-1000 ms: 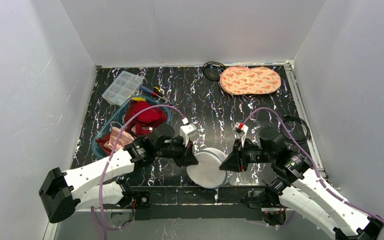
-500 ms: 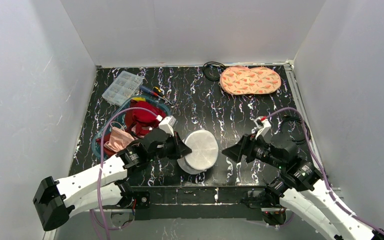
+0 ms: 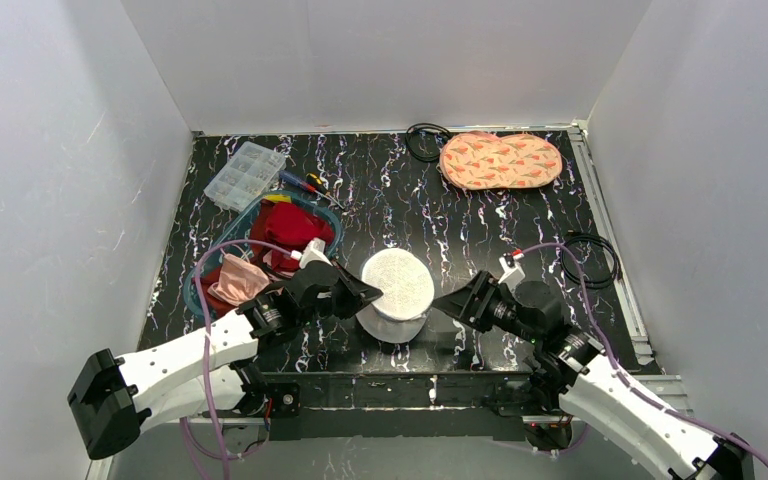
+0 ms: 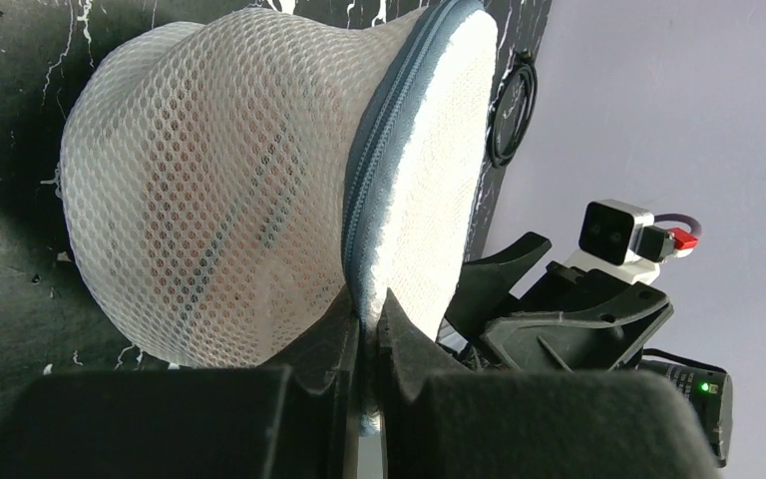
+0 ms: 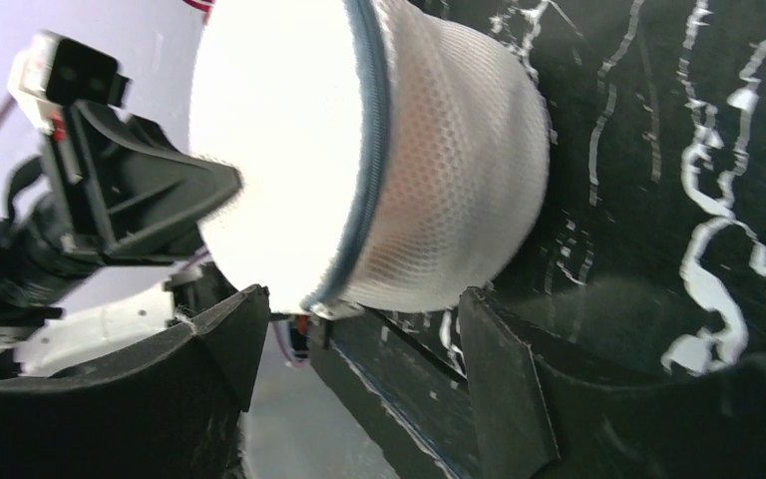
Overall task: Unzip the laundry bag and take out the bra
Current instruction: Adjust the laundry bag at the center of the board, then unzip the laundry bag at the center of the board.
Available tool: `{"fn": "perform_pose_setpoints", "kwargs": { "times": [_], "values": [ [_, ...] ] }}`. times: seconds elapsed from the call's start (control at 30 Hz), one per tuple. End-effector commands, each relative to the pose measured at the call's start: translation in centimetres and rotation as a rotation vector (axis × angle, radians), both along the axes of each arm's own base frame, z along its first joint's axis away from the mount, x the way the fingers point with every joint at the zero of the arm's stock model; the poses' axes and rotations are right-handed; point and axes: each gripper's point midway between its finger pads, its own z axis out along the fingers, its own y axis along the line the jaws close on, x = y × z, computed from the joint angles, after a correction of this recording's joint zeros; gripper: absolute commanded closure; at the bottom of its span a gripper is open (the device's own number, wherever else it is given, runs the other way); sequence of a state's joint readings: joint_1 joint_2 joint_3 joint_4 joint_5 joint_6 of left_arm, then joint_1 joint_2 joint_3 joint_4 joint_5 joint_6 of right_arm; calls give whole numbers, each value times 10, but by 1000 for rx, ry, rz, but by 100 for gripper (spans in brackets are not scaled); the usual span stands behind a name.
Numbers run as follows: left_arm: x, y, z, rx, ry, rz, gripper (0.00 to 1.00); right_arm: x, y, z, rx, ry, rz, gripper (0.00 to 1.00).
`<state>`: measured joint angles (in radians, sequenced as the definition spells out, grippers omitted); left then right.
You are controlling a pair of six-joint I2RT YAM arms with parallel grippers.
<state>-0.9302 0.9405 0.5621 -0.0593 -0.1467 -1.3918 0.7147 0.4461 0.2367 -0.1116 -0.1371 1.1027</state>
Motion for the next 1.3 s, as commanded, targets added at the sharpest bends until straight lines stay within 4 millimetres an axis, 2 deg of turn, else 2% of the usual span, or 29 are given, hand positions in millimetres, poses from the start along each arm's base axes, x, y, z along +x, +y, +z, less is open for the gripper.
{"fn": "perform_pose_setpoints", "kwargs": {
  "times": [0.0,0.33,0.53,0.63,0.67,0.7,0.8,0.87,0.93,1.07,1.27],
  "values": [
    [7,7,3,-29,15,82,100,16,20,49,180,-75,-6,24],
    [3,-2,2,-16,24,20,100,27,33,33,150,-14,-4,48],
    [6,-9,10,20,20,-47,100,28,36,33,174,15,-1,74],
    [8,-12,20,42,3,-96,100,27,34,37,208,29,-24,91],
    [8,-12,22,54,-3,-111,95,27,33,39,220,33,-31,96],
    [7,-12,23,63,-6,-122,86,27,32,39,227,45,-40,99],
    [0,-11,19,57,13,-137,50,27,28,39,261,84,-83,99],
    [-9,-9,15,29,43,-151,36,28,24,39,295,105,-118,99],
    [-17,-4,9,7,64,-143,31,30,19,40,330,121,-156,99],
    [-29,1,10,-29,50,-108,29,33,14,40,369,143,-207,99],
    [-37,-19,16,-58,21,-96,30,35,17,41,372,154,-208,99]
  ]
}}
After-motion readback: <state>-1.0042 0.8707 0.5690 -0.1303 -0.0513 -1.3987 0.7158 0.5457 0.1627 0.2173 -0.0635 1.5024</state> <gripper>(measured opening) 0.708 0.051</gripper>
